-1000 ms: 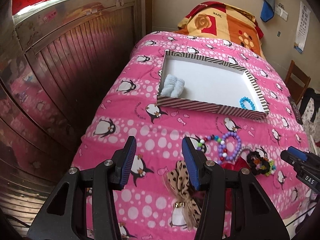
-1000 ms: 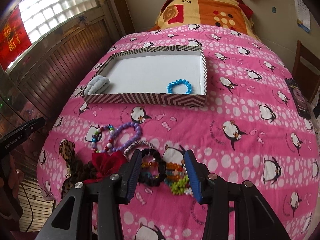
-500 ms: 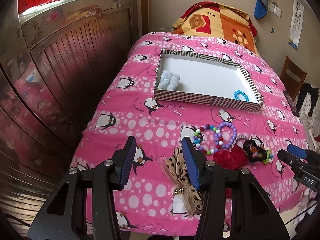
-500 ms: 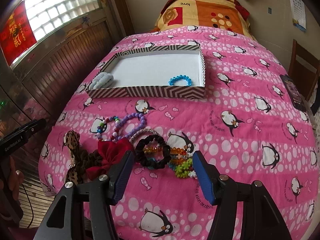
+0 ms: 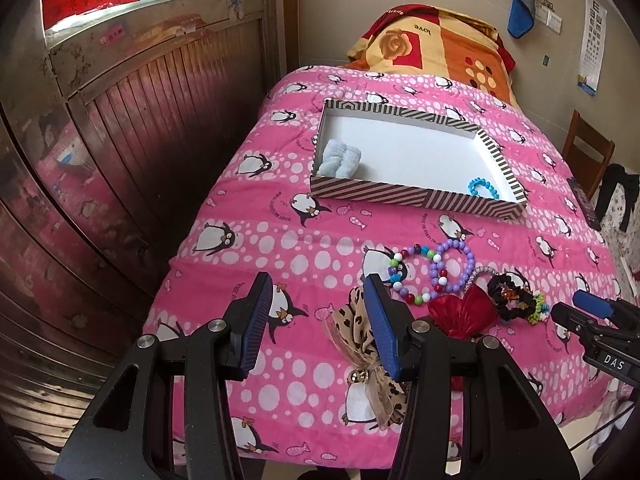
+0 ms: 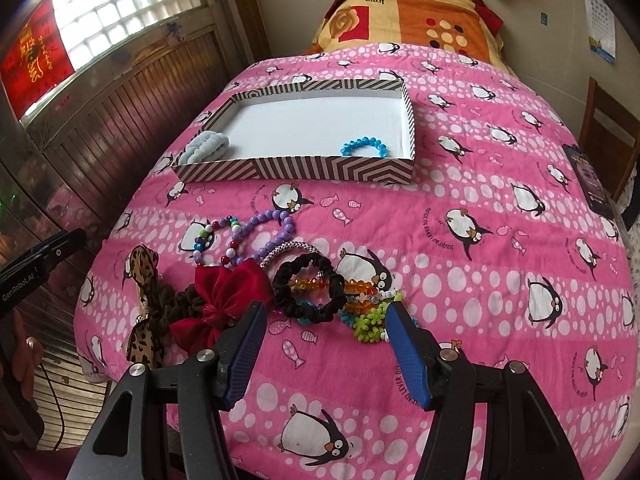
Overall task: Organize jewelry
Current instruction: 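Lift both open tools out of the box back over the pile, then grasp the leopard-print bow with the left tool while the right tool grasps the black scrunchie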
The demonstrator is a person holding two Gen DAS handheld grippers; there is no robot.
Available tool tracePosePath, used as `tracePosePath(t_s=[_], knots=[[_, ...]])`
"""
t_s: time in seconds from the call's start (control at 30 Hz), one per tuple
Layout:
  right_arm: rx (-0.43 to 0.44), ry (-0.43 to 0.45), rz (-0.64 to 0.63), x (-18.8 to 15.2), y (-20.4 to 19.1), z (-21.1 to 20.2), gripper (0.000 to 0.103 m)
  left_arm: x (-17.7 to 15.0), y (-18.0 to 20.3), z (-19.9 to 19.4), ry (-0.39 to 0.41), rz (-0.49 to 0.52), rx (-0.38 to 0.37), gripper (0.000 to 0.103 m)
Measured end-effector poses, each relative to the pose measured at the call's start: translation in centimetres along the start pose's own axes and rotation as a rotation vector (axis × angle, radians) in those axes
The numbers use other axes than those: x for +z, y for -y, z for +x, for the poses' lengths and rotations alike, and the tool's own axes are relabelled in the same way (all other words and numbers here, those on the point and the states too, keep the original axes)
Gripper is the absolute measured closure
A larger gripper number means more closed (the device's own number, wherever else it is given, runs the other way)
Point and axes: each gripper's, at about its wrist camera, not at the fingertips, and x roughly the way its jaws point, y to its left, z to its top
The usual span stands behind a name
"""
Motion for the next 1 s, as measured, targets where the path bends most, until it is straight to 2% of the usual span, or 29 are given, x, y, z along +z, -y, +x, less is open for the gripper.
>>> tracePosePath(t_s=[0.57,0.77,0.83,1.0], knots=[[0.002,-0.021,-0.001,0.1,0.5,0.7,0.044,0.0,0.3,0.8,-0.032,-0.006,-0.012,0.056],[-0.002,-0.021,0.008,0.0,1.0,0.6,0.044,0.4,-1.9,2.1,-0.134,-0.117,-0.139,0.056],[-0.006,-0.023,0.014,0.0,1.4,0.6,0.043,0.3,-2.8,2.7,-0.171,-0.152,-0.168,0.051],[-0.017,-0.046,0.039,-0.4,2.7,1.3,0.044,-0.2,-3.8,3.9,-0.233,-0.214,-0.201,0.049]])
